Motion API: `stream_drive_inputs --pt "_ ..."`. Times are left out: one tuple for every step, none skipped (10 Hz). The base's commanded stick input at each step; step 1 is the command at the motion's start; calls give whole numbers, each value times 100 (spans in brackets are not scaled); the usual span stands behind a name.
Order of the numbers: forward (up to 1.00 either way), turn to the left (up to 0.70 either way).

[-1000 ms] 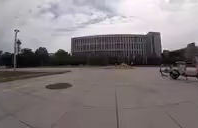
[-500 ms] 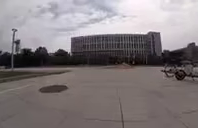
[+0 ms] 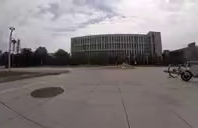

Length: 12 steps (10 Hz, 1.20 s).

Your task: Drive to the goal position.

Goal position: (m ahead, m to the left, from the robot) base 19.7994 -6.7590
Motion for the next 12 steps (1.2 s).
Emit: stream_drive_inputs --pt "70 0" --pt "70 0" --pt "70 0" --pt "70 0" --pt "70 0" --pt "70 0" --pt "70 0" --pt "70 0" --pt "70 0" --pt "70 0" --pt "70 0" --pt "70 0"
